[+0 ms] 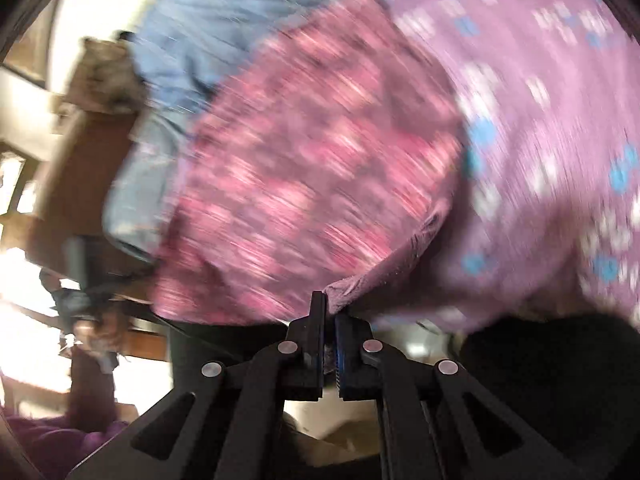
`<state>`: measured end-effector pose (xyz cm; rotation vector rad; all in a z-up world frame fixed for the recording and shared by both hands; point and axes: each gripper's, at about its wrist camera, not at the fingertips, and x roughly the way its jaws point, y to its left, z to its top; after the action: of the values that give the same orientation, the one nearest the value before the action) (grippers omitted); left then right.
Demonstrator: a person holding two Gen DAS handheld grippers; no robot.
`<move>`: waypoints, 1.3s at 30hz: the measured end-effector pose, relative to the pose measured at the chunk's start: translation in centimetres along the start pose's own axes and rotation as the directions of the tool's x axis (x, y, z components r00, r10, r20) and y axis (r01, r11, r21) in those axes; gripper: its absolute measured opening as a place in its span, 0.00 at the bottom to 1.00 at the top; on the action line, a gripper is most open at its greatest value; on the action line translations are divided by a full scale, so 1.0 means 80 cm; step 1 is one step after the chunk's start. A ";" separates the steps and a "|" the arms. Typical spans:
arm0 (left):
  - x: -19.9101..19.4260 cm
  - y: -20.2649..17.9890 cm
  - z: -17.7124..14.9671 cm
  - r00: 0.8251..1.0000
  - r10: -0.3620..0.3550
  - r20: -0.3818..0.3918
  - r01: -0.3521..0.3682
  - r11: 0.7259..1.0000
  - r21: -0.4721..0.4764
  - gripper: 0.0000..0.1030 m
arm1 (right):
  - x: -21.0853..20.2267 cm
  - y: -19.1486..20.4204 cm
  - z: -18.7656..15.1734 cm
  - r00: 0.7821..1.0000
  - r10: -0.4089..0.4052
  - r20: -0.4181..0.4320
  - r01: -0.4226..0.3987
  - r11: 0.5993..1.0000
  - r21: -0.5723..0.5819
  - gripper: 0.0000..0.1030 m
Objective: Fold small clothes
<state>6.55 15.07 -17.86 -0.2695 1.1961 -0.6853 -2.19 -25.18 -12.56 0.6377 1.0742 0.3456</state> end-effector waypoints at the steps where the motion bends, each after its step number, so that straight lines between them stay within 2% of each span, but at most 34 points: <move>1: -0.006 0.001 0.001 1.000 -0.015 0.013 0.015 1.000 -0.009 0.04 | -0.009 0.009 0.010 0.999 0.039 0.026 -0.038 0.999 -0.012 0.03; 5: -0.027 0.002 0.014 0.995 -0.073 0.064 0.076 0.996 -0.038 0.04 | -0.037 0.040 0.047 0.977 0.155 0.147 -0.149 0.988 -0.049 0.03; 6: -0.032 0.002 0.020 0.993 -0.087 0.076 0.090 0.995 -0.041 0.04 | -0.045 0.043 0.062 0.965 0.183 0.185 -0.177 0.983 -0.052 0.03; 10: -0.054 0.005 0.070 0.980 -0.139 0.143 0.149 0.987 -0.066 0.04 | -0.051 0.048 0.122 0.943 0.200 0.265 -0.199 0.980 -0.029 0.03; 12: -0.059 0.008 0.099 0.974 -0.149 0.168 0.163 0.984 -0.073 0.04 | -0.046 0.039 0.167 0.932 0.191 0.309 -0.202 0.979 0.001 0.03; 14: -0.060 0.011 0.142 0.971 -0.140 0.192 0.156 0.986 -0.067 0.04 | -0.044 0.026 0.206 0.928 0.170 0.331 -0.191 0.981 0.032 0.03; 18: -0.040 0.034 0.243 0.967 -0.107 0.232 0.131 0.987 -0.088 0.04 | -0.015 -0.009 0.318 0.918 0.085 0.389 -0.134 0.986 0.101 0.03; 20: -0.011 0.053 0.302 0.967 -0.069 0.245 0.098 0.989 -0.107 0.04 | 0.009 -0.030 0.364 0.914 0.049 0.403 -0.113 0.984 0.138 0.03; 21: 0.001 0.061 0.317 0.968 -0.054 0.244 0.086 0.989 -0.119 0.04 | 0.029 -0.048 0.394 0.914 0.008 0.406 -0.084 0.982 0.169 0.03; 22: 0.027 0.079 0.348 0.971 -0.028 0.237 0.066 0.986 -0.155 0.04 | 0.043 -0.061 0.411 0.914 -0.014 0.405 -0.069 0.979 0.189 0.03; 25: 0.091 0.118 0.401 0.973 0.046 0.227 0.005 0.975 -0.221 0.04 | 0.105 -0.113 0.459 0.910 -0.098 0.402 -0.012 0.965 0.263 0.04; 28: 0.171 0.166 0.424 0.986 0.091 0.142 -0.040 0.943 -0.330 0.05 | 0.163 -0.163 0.480 0.909 -0.203 0.364 0.063 0.931 0.360 0.20; 29: 0.181 0.175 0.421 0.986 0.090 0.137 -0.036 0.935 -0.354 0.05 | 0.179 -0.178 0.481 0.921 -0.216 0.324 0.076 0.916 0.394 0.36; 30: 0.182 0.184 0.413 0.982 0.068 0.174 0.001 0.929 -0.370 0.05 | 0.191 -0.191 0.478 0.936 -0.189 0.297 0.051 0.907 0.418 0.42; 31: 0.176 0.189 0.407 0.977 0.043 0.211 0.039 0.927 -0.373 0.07 | 0.191 -0.194 0.474 0.937 -0.176 0.302 0.035 0.907 0.419 0.43; 32: 0.167 0.192 0.402 0.970 0.026 0.243 0.069 0.924 -0.375 0.07 | 0.187 -0.193 0.470 0.933 -0.175 0.316 0.033 0.913 0.408 0.45; 33: 0.155 0.196 0.396 0.961 0.015 0.278 0.095 0.920 -0.380 0.07 | 0.177 -0.186 0.465 0.919 -0.194 0.343 0.053 0.924 0.380 0.49; 34: 0.134 0.201 0.386 0.938 0.018 0.346 0.128 0.910 -0.395 0.11 | 0.167 -0.178 0.460 0.908 -0.206 0.364 0.067 0.930 0.360 0.50; 35: 0.115 0.202 0.378 0.916 0.065 0.396 0.113 0.905 -0.410 0.26 | 0.158 -0.169 0.457 0.898 -0.211 0.385 0.074 0.937 0.341 0.50; 37: 0.074 0.195 0.367 0.865 0.180 0.468 0.049 0.898 -0.437 0.47 | 0.141 -0.138 0.449 0.893 -0.171 0.416 0.055 0.959 0.277 0.50; 38: 0.062 0.187 0.361 0.855 0.192 0.481 0.040 0.902 -0.430 0.47 | 0.140 -0.119 0.447 0.899 -0.150 0.412 0.055 0.971 0.234 0.50; 39: 0.052 0.177 0.356 0.852 0.187 0.489 0.040 0.909 -0.416 0.47 | 0.148 -0.084 0.446 0.917 -0.135 0.376 0.084 0.985 0.149 0.50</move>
<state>38.38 18.92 -18.25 -0.7162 0.8048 -0.2466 34.73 -35.00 -13.59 0.7235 0.7524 0.0457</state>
